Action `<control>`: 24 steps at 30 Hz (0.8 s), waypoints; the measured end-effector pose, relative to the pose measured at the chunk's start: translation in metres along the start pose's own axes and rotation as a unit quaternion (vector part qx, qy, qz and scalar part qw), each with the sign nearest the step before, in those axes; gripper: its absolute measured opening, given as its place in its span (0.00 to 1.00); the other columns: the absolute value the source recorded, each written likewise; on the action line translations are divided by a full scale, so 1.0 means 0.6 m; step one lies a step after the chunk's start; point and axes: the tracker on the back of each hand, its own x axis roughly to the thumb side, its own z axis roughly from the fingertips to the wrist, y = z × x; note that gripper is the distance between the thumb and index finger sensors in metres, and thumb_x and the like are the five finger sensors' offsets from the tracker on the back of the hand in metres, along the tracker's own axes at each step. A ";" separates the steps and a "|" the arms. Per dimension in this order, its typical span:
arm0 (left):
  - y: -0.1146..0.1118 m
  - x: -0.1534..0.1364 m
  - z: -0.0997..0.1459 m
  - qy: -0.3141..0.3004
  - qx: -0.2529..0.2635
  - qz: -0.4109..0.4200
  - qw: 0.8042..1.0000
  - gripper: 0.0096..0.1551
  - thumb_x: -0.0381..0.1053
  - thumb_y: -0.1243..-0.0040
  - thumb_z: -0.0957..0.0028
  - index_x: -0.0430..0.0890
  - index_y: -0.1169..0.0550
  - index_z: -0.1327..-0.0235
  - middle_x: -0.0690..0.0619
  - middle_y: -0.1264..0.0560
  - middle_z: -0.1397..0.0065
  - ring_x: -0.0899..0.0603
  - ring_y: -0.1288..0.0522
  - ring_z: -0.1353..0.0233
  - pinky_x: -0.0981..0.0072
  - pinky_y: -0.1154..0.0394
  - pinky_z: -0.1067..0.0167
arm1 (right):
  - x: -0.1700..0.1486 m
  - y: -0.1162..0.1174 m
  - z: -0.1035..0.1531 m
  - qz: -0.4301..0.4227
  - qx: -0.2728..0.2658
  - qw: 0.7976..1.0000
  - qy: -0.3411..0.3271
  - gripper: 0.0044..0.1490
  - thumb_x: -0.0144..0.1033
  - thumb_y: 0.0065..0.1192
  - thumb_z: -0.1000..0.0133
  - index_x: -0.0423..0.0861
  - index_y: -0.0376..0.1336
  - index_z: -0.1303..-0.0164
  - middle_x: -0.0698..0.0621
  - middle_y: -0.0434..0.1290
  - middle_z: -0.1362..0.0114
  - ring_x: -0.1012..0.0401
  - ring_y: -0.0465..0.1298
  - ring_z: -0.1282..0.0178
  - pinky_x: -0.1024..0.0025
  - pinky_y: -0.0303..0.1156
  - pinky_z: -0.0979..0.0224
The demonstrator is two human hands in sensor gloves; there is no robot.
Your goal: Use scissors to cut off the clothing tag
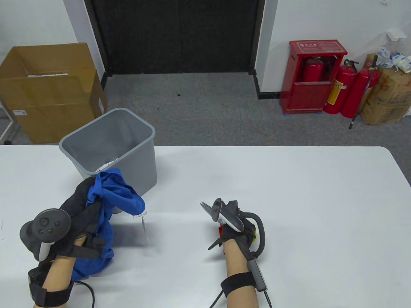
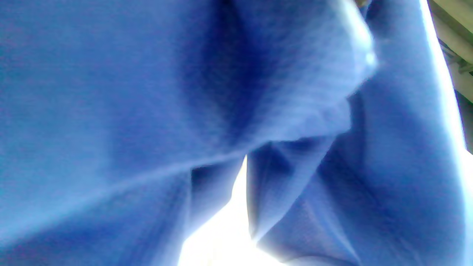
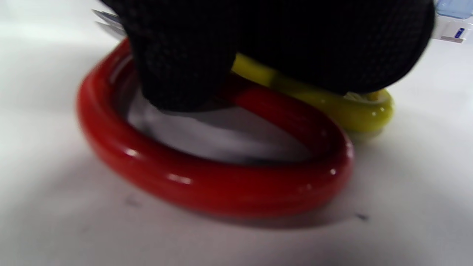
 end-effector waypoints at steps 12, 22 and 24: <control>0.008 -0.009 -0.004 0.008 0.000 0.014 1.000 0.28 0.62 0.42 0.36 0.67 0.35 0.24 0.61 0.20 0.32 0.51 0.14 0.40 0.44 0.26 0.28 | -0.008 0.003 0.021 0.030 -0.049 0.998 -0.023 0.48 0.46 0.78 0.62 0.32 0.59 0.42 0.39 0.77 0.47 0.47 0.84 0.59 0.57 0.78 0.61; 0.009 -0.009 -0.005 0.008 -0.005 0.018 1.000 0.28 0.62 0.42 0.36 0.67 0.35 0.24 0.61 0.20 0.31 0.50 0.14 0.39 0.43 0.26 0.28 | -0.026 -0.095 0.102 -0.040 -0.231 0.965 -0.119 0.48 0.43 0.80 0.64 0.33 0.60 0.41 0.39 0.78 0.43 0.51 0.87 0.58 0.54 0.76 0.59; 0.009 -0.009 -0.005 0.008 -0.006 0.019 1.000 0.28 0.62 0.42 0.36 0.67 0.35 0.24 0.61 0.20 0.31 0.50 0.14 0.39 0.43 0.26 0.28 | -0.025 -0.112 0.118 -0.075 -0.227 0.956 -0.171 0.48 0.40 0.79 0.62 0.33 0.57 0.39 0.39 0.75 0.41 0.50 0.85 0.56 0.52 0.73 0.56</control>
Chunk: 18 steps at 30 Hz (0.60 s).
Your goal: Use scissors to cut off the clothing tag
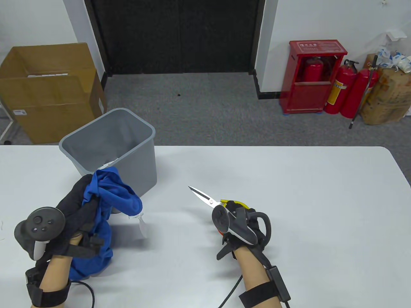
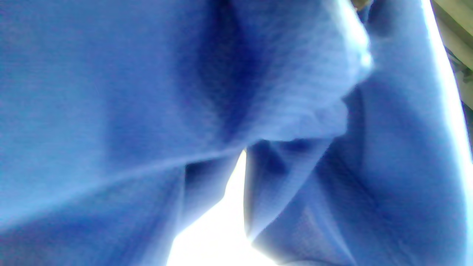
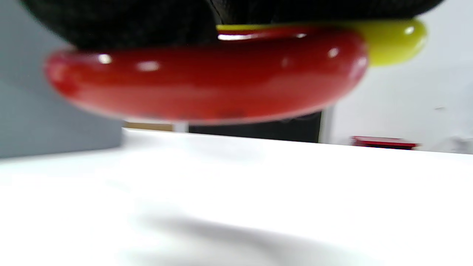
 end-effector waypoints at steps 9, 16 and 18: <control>0.000 0.000 0.000 0.000 -0.001 0.001 1.000 0.28 0.62 0.42 0.37 0.66 0.35 0.24 0.61 0.20 0.31 0.50 0.14 0.39 0.43 0.27 0.28 | 0.063 -0.060 0.041 0.001 -0.003 0.995 -0.097 0.44 0.33 0.76 0.57 0.38 0.52 0.38 0.45 0.72 0.41 0.52 0.82 0.56 0.50 0.68 0.54; 0.000 0.001 0.000 0.000 -0.001 -0.001 1.000 0.28 0.62 0.41 0.37 0.66 0.35 0.24 0.61 0.20 0.31 0.50 0.14 0.38 0.43 0.27 0.28 | 0.082 -0.066 0.056 -0.031 0.051 0.990 -0.130 0.45 0.29 0.75 0.57 0.37 0.51 0.36 0.44 0.73 0.40 0.52 0.82 0.54 0.47 0.66 0.50; 0.000 0.001 0.000 -0.001 -0.001 -0.001 1.000 0.28 0.62 0.42 0.37 0.66 0.35 0.24 0.61 0.20 0.31 0.50 0.14 0.38 0.42 0.27 0.27 | 0.084 -0.064 0.056 -0.038 0.065 0.988 -0.133 0.45 0.30 0.73 0.56 0.38 0.50 0.36 0.44 0.72 0.40 0.52 0.80 0.55 0.47 0.64 0.50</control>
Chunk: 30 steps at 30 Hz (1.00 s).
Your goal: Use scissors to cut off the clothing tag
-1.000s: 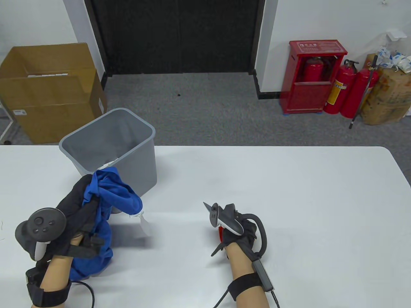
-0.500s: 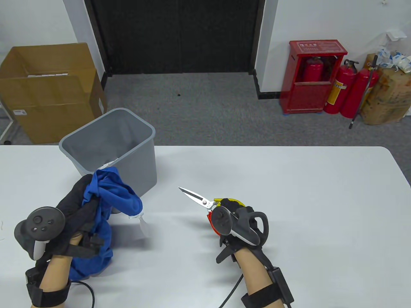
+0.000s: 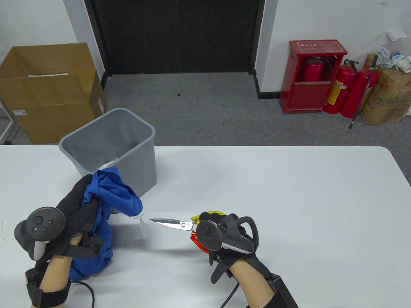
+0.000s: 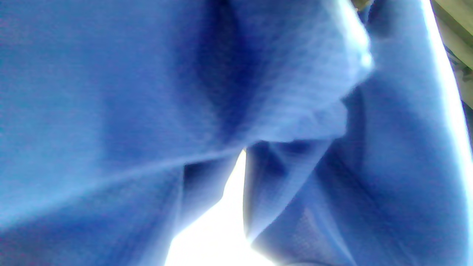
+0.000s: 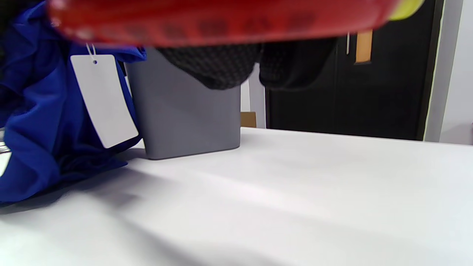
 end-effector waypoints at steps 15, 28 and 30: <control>0.000 0.000 0.000 0.000 0.000 0.000 1.000 0.28 0.62 0.41 0.37 0.66 0.35 0.24 0.61 0.20 0.31 0.50 0.14 0.38 0.42 0.27 0.27 | 0.014 0.019 -0.031 -0.044 0.041 0.998 -0.027 0.60 0.60 0.72 0.62 0.38 0.47 0.33 0.43 0.68 0.38 0.49 0.76 0.51 0.46 0.60 0.47; 0.003 0.001 -0.001 0.001 -0.003 0.003 1.000 0.28 0.62 0.41 0.37 0.66 0.35 0.24 0.61 0.20 0.31 0.50 0.14 0.38 0.42 0.28 0.27 | 0.032 0.028 -0.054 -0.068 0.032 0.995 -0.061 0.55 0.59 0.72 0.61 0.42 0.50 0.35 0.44 0.70 0.39 0.49 0.77 0.53 0.46 0.60 0.47; 0.003 0.001 -0.001 0.001 -0.003 0.002 1.000 0.28 0.62 0.41 0.37 0.66 0.35 0.24 0.61 0.20 0.31 0.50 0.14 0.38 0.42 0.28 0.27 | 0.037 0.029 -0.060 -0.074 0.029 0.995 -0.065 0.54 0.59 0.72 0.60 0.42 0.50 0.35 0.44 0.70 0.39 0.49 0.77 0.53 0.46 0.60 0.47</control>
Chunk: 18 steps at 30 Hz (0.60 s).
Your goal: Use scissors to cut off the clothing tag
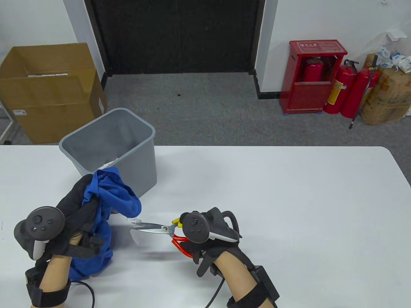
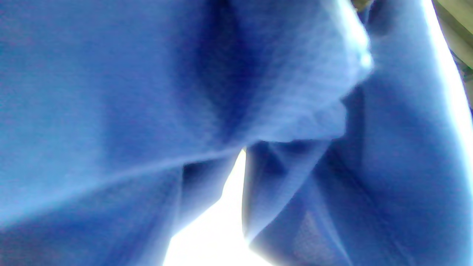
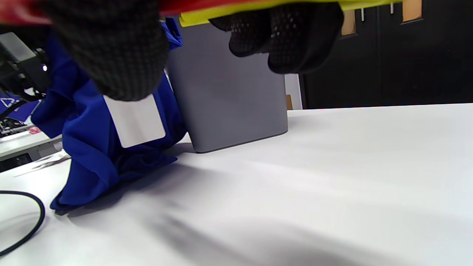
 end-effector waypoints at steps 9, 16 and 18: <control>0.000 0.001 0.000 -0.001 -0.002 0.001 1.000 0.28 0.62 0.41 0.37 0.66 0.34 0.24 0.61 0.20 0.31 0.50 0.14 0.38 0.42 0.28 0.27 | 0.017 0.009 -0.035 -0.021 0.005 1.000 0.000 0.56 0.63 0.70 0.62 0.42 0.51 0.36 0.45 0.71 0.41 0.49 0.77 0.54 0.47 0.61 0.48; 0.001 0.001 0.000 -0.001 -0.002 0.004 1.000 0.28 0.62 0.41 0.37 0.66 0.34 0.24 0.61 0.20 0.31 0.50 0.14 0.38 0.42 0.28 0.27 | 0.032 0.009 -0.051 -0.001 -0.005 1.000 0.014 0.53 0.65 0.69 0.63 0.42 0.53 0.39 0.47 0.74 0.46 0.51 0.78 0.59 0.47 0.62 0.51; 0.001 0.001 0.000 -0.001 -0.002 0.004 1.000 0.28 0.62 0.41 0.37 0.66 0.34 0.24 0.61 0.20 0.31 0.50 0.14 0.38 0.42 0.28 0.27 | 0.035 0.007 -0.054 0.003 -0.001 1.000 0.021 0.53 0.65 0.69 0.63 0.42 0.53 0.40 0.47 0.74 0.47 0.51 0.78 0.61 0.47 0.62 0.52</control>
